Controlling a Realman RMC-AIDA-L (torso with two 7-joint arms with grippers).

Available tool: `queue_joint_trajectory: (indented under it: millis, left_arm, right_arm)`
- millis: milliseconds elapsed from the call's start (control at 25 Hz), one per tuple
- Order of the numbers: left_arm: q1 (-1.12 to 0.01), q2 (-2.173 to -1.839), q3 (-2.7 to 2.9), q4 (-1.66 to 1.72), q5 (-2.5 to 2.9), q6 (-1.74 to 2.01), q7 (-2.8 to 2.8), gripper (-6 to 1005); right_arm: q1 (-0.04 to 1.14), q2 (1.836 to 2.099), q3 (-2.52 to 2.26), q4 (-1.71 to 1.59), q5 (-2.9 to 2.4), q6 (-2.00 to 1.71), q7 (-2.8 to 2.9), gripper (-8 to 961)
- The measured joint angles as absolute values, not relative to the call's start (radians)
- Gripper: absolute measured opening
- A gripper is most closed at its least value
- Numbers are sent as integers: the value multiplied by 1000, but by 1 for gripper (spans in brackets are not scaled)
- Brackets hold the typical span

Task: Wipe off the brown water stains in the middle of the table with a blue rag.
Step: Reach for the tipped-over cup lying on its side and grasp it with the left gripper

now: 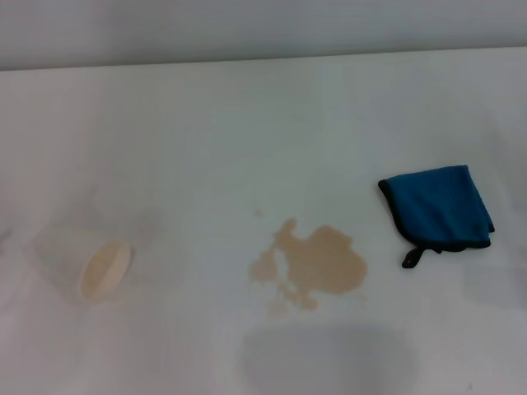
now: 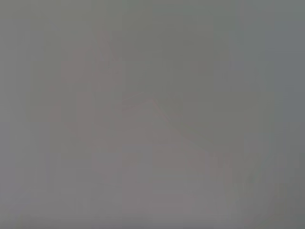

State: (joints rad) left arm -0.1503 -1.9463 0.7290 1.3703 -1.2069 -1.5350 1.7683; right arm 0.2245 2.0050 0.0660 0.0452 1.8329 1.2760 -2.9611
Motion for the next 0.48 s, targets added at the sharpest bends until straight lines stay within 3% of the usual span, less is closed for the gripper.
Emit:
queue_joint_trajectory:
  millis: [320,480]
  left_arm:
    - [-237,-2044,745,1508,-913,-1528,1930,875]
    - [-276,-2026,813,1485,-868,-1531,1943,875]
  right_arm:
    - [205,2005,61,99,1827,1320,-2958,826]
    - [184,2004,55,125,1824,1364,-2962,827]
